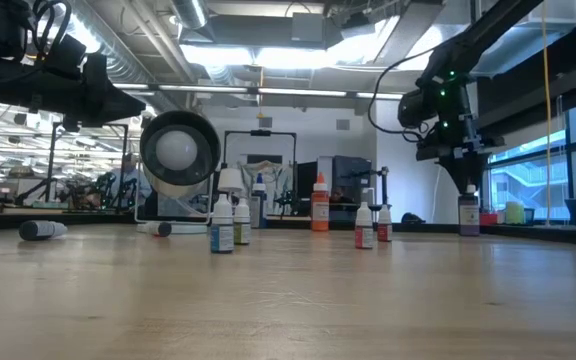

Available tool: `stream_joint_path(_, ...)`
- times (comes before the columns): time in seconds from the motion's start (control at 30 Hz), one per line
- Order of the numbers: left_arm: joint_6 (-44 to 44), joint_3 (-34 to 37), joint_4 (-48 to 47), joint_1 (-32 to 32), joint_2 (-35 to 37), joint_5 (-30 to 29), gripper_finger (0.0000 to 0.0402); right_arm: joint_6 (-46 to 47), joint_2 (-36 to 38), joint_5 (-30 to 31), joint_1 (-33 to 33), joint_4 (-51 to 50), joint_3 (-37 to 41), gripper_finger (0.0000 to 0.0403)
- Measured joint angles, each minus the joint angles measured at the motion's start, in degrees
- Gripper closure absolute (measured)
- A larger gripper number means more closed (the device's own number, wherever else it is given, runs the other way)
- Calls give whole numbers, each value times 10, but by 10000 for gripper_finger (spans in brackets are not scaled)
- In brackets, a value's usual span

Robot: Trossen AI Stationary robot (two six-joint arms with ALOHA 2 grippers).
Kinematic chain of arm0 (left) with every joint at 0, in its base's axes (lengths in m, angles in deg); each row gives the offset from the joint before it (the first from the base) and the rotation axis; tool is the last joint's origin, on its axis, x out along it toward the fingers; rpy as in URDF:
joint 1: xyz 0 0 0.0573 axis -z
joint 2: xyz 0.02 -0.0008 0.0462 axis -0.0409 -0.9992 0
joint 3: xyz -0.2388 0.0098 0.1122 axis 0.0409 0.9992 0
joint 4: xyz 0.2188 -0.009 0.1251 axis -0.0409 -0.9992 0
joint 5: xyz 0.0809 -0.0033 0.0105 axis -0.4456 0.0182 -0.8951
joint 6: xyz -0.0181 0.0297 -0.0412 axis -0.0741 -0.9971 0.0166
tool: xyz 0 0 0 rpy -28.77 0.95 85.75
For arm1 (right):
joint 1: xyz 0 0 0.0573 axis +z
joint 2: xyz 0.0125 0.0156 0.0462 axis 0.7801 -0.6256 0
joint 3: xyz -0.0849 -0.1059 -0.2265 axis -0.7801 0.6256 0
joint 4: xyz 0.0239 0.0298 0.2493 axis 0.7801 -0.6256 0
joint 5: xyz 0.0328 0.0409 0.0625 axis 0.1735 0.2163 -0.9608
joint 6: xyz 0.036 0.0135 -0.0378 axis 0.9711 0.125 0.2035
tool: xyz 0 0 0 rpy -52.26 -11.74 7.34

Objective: Pick & Place food coloring
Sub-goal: Put the large purple food coloring bottle into the transparent bin

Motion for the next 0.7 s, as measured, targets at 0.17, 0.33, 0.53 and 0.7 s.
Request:
stream_joint_path(0.17, 0, 0, 0, 0, 0, 0, 297, -15, 34, -1, 29, -7, 1, 285)
stream_joint_path(0.33, 0, 0, 0, 0, 0, 0, 297, -10, 107, -34, 86, -61, 0, 285)
stream_joint_path(0.53, 0, 0, 0, 0, 0, 0, 297, 69, 220, -81, 209, -142, 0, 285)
stream_joint_path(0.7, 0, 0, 0, 0, 0, 0, 297, 177, 308, -145, 342, -166, 0, 285)
